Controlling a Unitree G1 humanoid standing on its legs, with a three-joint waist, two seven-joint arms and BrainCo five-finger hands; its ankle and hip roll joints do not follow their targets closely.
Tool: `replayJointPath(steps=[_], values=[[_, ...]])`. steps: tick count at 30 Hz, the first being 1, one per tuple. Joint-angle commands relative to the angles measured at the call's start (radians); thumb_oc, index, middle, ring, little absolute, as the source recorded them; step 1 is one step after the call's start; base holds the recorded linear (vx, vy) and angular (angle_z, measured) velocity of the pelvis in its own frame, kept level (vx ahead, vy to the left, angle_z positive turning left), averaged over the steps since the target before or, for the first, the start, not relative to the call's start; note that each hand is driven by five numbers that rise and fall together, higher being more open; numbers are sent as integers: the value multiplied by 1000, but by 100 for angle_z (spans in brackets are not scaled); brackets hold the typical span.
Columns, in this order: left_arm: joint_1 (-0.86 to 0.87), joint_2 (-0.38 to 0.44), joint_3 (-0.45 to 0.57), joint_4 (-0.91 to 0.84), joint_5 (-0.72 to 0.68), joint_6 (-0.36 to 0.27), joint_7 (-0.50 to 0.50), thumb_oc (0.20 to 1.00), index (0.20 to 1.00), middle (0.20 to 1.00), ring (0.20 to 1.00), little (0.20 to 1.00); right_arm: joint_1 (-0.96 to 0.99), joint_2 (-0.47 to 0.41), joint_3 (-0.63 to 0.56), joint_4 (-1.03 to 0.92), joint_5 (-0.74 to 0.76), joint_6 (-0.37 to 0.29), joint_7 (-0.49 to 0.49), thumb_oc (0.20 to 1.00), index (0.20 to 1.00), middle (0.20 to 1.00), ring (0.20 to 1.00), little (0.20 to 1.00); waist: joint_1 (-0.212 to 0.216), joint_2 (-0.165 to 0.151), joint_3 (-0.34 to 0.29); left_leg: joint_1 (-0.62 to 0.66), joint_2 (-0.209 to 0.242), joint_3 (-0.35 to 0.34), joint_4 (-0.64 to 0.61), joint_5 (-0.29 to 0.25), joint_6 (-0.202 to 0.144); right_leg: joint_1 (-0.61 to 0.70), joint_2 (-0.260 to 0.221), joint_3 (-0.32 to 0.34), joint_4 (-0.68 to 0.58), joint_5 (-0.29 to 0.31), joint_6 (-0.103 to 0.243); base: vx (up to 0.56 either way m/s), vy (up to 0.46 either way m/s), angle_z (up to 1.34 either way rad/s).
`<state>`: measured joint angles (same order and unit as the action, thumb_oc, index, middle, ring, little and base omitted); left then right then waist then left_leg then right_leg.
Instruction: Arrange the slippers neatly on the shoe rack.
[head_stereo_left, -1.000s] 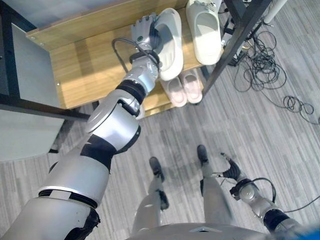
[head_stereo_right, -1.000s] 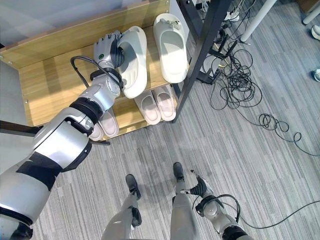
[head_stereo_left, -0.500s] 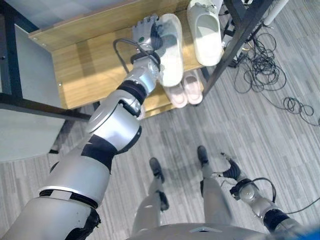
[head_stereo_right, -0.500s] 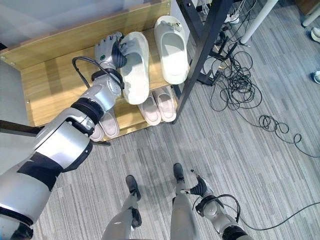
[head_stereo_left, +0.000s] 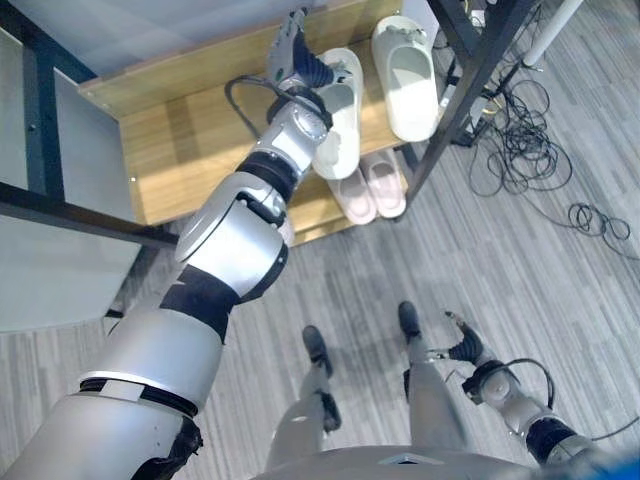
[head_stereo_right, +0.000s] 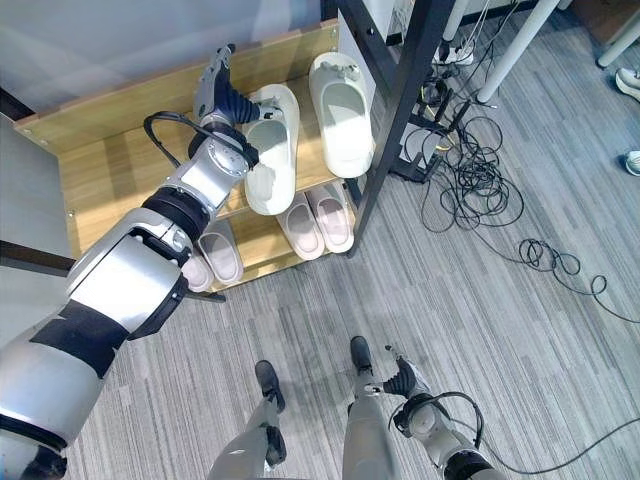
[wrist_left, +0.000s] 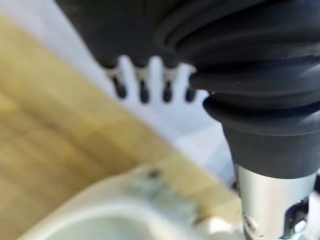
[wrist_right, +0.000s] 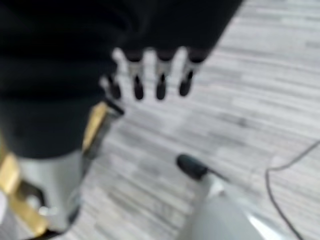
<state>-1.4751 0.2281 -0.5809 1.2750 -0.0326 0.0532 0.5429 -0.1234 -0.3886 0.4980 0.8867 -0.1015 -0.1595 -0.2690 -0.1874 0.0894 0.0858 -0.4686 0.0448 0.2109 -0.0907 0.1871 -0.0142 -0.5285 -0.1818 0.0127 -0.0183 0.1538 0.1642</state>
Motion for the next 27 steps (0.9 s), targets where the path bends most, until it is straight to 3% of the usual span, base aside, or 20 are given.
replayJointPath(steps=[1,4,12,20,27], values=[[-150,65,49,32,41,-52,22,1000,1000,1000,1000,1000,-45,11,-43,50,39,1,-1,1000,1000,1000,1000,1000,14,-27,82,17,16,-106,3,-73,-94,127,-65,-99,-69,-26,78,0,0,0],[-80,112,34,-34,157,-27,52,1000,1000,1000,1000,1000,-28,25,-57,59,50,-1,1,1000,1000,1000,1000,1000,28,-32,88,25,12,-115,3,-71,-96,146,-65,-115,-69,-31,74,-23,-29,1],[160,212,42,-133,304,1,-36,1000,1000,1000,1000,1000,-35,58,-88,69,75,22,-2,1000,1000,1000,1000,1000,83,-38,101,24,2,-136,3,-69,-98,161,-68,-139,-69,-33,70,-22,-19,13],[174,202,44,-99,307,11,-44,1000,1000,1000,1000,1000,-56,65,-67,75,68,27,-4,1000,1000,1000,1000,1000,89,-43,106,21,6,-142,3,-66,-99,161,-62,-139,-69,-34,66,-6,1,4],[265,126,74,-151,302,-1,-45,1000,1000,1000,1000,1000,-53,75,-70,71,68,33,-7,1000,1000,1000,1000,1000,92,-44,111,25,9,-144,3,-65,-98,162,-62,-136,-69,-35,62,-4,-1,2]])
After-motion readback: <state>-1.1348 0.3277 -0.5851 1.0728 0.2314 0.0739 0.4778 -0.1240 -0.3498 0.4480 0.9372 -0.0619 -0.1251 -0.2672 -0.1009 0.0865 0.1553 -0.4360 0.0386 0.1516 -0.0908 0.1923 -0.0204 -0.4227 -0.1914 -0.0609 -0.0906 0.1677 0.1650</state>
